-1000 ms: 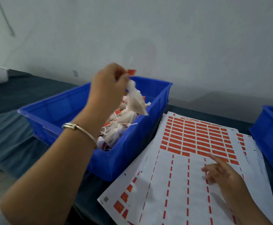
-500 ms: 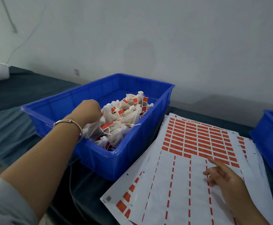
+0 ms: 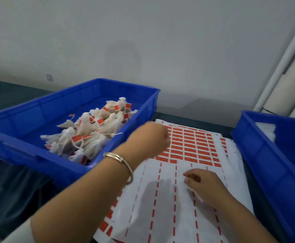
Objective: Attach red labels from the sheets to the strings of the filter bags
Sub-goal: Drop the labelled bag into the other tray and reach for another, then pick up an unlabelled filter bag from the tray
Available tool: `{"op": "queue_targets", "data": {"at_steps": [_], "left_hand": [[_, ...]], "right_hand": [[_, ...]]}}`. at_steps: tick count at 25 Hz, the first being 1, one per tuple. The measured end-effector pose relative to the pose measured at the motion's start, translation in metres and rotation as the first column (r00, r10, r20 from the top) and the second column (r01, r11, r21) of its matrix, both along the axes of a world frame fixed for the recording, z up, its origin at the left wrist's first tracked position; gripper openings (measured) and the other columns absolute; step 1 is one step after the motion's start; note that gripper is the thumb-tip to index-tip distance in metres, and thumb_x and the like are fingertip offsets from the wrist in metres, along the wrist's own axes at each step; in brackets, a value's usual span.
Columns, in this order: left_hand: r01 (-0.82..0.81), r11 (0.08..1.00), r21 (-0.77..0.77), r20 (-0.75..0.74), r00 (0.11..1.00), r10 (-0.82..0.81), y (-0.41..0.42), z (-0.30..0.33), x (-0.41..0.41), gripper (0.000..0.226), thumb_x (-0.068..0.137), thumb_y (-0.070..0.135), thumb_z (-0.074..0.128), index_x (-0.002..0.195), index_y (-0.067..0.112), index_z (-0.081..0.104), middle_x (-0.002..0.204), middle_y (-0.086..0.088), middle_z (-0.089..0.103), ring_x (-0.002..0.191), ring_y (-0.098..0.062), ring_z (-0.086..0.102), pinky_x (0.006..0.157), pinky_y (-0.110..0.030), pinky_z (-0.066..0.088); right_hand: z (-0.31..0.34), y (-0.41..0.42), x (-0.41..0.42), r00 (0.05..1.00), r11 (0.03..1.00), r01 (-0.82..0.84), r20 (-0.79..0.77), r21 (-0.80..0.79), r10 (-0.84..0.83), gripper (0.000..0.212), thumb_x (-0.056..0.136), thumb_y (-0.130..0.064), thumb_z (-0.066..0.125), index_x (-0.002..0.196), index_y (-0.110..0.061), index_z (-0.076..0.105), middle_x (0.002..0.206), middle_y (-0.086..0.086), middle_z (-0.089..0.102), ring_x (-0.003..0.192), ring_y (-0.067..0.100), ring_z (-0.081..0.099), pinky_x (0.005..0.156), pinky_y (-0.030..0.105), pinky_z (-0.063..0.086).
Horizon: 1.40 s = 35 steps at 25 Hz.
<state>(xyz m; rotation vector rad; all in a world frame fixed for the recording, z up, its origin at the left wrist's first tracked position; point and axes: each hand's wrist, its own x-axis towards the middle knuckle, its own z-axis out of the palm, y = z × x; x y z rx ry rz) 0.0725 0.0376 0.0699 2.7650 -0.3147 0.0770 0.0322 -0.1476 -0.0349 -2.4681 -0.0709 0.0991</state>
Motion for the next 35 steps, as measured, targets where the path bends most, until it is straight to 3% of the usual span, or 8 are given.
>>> {"op": "queue_targets", "data": {"at_steps": [5, 9, 13, 18, 21, 24, 28, 35], "left_hand": [[0.133, 0.984, -0.116, -0.192, 0.969, -0.153, -0.084, -0.084, 0.000, 0.032, 0.095, 0.026, 0.047, 0.126, 0.026, 0.055, 0.126, 0.002, 0.057, 0.106, -0.022, 0.057, 0.091, -0.034, 0.047], [0.220, 0.973, 0.071, -0.041, 0.975, -0.217, -0.109, -0.138, -0.003, 0.048, 0.097, 0.045, 0.026, 0.140, 0.026, 0.031, 0.153, 0.002, 0.026, 0.141, -0.023, 0.021, 0.114, -0.051, 0.012], [0.206, 0.971, 0.119, 0.021, 0.977, -0.210, -0.110, -0.158, 0.003, 0.056, 0.095, 0.055, 0.015, 0.145, 0.031, 0.016, 0.157, 0.006, 0.009, 0.145, -0.020, 0.004, 0.113, -0.050, 0.002], [0.183, 0.968, 0.171, 0.023, 0.982, -0.189, -0.112, -0.158, 0.001, 0.056, 0.095, 0.056, 0.014, 0.146, 0.033, 0.011, 0.158, 0.008, 0.003, 0.145, -0.018, 0.000, 0.114, -0.047, 0.001], [0.174, 0.966, 0.194, 0.023, 0.983, -0.181, -0.114, -0.157, 0.004, 0.058, 0.094, 0.057, 0.013, 0.147, 0.033, 0.008, 0.158, 0.008, 0.000, 0.145, -0.017, -0.002, 0.113, -0.045, -0.003], [0.157, 0.968, 0.197, 0.014, 0.987, -0.163, -0.114, -0.158, 0.004, 0.059, 0.093, 0.058, 0.011, 0.147, 0.035, 0.003, 0.157, 0.010, -0.004, 0.144, -0.016, -0.006, 0.111, -0.042, -0.008], [0.137, 0.969, 0.203, 0.030, 0.989, -0.146, -0.114, -0.158, 0.005, 0.060, 0.092, 0.059, 0.009, 0.147, 0.037, 0.001, 0.157, 0.011, -0.006, 0.144, -0.015, -0.007, 0.108, -0.040, -0.012], [0.153, 0.974, 0.165, -0.002, 0.988, -0.154, -0.114, -0.157, 0.004, 0.059, 0.093, 0.058, 0.012, 0.147, 0.036, 0.005, 0.157, 0.011, -0.002, 0.144, -0.015, -0.006, 0.111, -0.042, -0.009]], "right_hand": [[0.072, -0.046, 0.015, 0.957, 0.982, 0.133, 0.241, 0.136, -0.163, 0.022, 0.093, -0.029, 0.055, 0.073, -0.027, 0.062, 0.063, -0.010, 0.064, 0.057, 0.004, 0.064, 0.050, 0.012, 0.048], [0.114, -0.115, 0.042, 0.806, 0.685, 0.345, 0.172, 0.642, -0.567, 0.014, 0.089, -0.014, 0.058, 0.077, -0.016, 0.064, 0.074, 0.001, 0.067, 0.052, 0.006, 0.061, 0.052, 0.018, 0.051], [0.113, -0.195, 0.059, 0.771, 0.714, 0.559, 0.054, 0.421, -0.635, 0.026, 0.093, -0.004, 0.051, 0.113, 0.009, 0.060, 0.105, 0.027, 0.064, 0.063, 0.015, 0.058, 0.056, 0.018, 0.048], [0.065, -0.258, 0.069, 0.777, 0.772, 0.614, -0.042, -0.167, -0.628, 0.035, 0.093, -0.003, 0.049, 0.127, 0.003, 0.055, 0.136, 0.015, 0.053, 0.117, 0.033, 0.054, 0.095, 0.040, 0.045], [0.042, -0.247, 0.086, 0.836, 0.841, 0.524, -0.105, -0.137, -0.538, 0.027, 0.091, -0.027, 0.056, 0.110, -0.009, 0.060, 0.127, 0.011, 0.057, 0.091, 0.022, 0.058, 0.069, 0.031, 0.043], [0.029, -0.245, 0.107, 0.795, 0.802, 0.597, -0.132, -0.004, -0.592, 0.056, 0.088, -0.035, 0.060, 0.135, -0.010, 0.044, 0.138, 0.007, 0.048, 0.112, 0.028, 0.054, 0.080, 0.029, 0.040], [0.021, -0.263, 0.119, 0.712, 0.701, 0.701, -0.090, 0.130, -0.696, 0.015, 0.086, -0.019, 0.062, 0.081, -0.011, 0.050, 0.073, 0.002, 0.050, 0.058, 0.016, 0.047, 0.049, 0.028, 0.037], [0.044, -0.274, 0.099, 0.658, 0.667, 0.725, 0.110, 0.175, -0.745, 0.029, 0.088, -0.027, 0.064, 0.085, 0.002, 0.065, 0.079, 0.015, 0.059, 0.068, 0.024, 0.051, 0.065, 0.033, 0.044]]}}
